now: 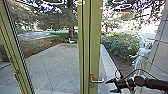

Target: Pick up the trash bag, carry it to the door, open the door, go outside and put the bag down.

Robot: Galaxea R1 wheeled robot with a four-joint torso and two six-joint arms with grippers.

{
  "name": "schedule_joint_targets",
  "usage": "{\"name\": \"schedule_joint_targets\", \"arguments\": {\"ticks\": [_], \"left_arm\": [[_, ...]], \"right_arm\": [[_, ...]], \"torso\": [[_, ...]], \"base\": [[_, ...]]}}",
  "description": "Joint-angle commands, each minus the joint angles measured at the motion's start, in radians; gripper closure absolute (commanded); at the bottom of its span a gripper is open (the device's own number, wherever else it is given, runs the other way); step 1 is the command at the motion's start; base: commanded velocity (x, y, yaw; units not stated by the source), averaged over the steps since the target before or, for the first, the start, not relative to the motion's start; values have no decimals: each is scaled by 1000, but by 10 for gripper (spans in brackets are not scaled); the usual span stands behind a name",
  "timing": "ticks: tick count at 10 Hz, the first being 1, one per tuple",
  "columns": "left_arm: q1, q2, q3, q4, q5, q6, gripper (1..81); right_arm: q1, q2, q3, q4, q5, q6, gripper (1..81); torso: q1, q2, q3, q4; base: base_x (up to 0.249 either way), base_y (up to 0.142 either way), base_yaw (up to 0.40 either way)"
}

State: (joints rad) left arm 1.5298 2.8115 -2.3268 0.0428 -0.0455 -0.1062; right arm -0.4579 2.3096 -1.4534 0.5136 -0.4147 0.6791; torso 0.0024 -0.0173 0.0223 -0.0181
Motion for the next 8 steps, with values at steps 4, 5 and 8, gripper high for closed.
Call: {"name": "schedule_joint_targets", "arguments": {"ticks": [4, 5, 8], "left_arm": [[-59, -15, 7, 2, 46, 3, 811], [-58, -18, 6, -3, 46, 3, 811], [-58, -18, 6, -4, 46, 3, 811]], "right_arm": [[182, 155, -212, -32, -55, 226, 10], [190, 181, -240, -56, -81, 266, 10], [205, 239, -320, -158, -145, 381, 10]], "torso": [[0, 0, 0, 0], [0, 0, 0, 0], [1, 0, 0, 0]], "base": [[0, 0, 0], [0, 0, 0], [0, 0, 0]]}}
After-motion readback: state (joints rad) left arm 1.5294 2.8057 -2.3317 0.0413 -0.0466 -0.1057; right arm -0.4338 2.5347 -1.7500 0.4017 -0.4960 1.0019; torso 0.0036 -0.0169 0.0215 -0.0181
